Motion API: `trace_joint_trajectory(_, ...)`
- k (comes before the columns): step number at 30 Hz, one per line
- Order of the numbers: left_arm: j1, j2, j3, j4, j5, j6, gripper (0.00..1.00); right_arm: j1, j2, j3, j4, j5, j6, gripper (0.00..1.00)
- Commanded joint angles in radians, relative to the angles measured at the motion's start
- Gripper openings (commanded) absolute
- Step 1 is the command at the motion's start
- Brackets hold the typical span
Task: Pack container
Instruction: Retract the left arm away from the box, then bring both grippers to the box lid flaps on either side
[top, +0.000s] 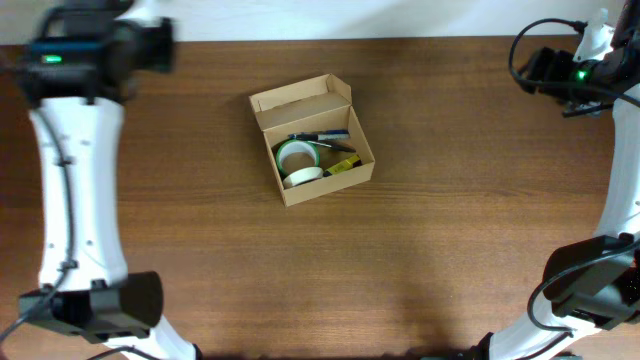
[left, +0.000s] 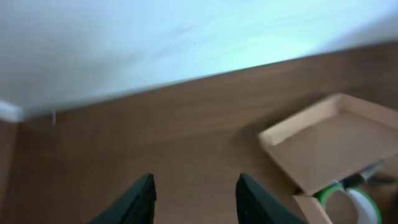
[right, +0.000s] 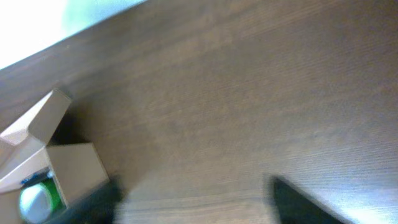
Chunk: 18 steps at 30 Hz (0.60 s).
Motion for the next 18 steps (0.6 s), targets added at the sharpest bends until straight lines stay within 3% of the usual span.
trace_joint_trajectory(1,0.073,0.064,-0.085,-0.012,0.233,-0.132,0.40,0.001,-0.012,0.001,-0.035,-0.046,0.001,0.40)
trace_joint_trajectory(4,0.104,0.108,-0.153,-0.034,0.253,-0.132,0.33,0.023,-0.012,-0.008,-0.074,-0.046,0.001,0.13)
trace_joint_trajectory(6,0.107,0.144,-0.202,-0.050,0.262,-0.132,0.31,0.047,-0.012,-0.026,-0.083,-0.046,0.002,0.04)
trace_joint_trajectory(10,0.095,0.206,-0.279,-0.016,0.332,-0.132,0.31,0.120,-0.004,-0.082,-0.089,-0.046,0.002,0.04)
trace_joint_trajectory(18,0.068,0.338,-0.312,-0.006,0.340,-0.132,0.31,0.306,0.048,-0.304,0.021,-0.046,0.023,0.04)
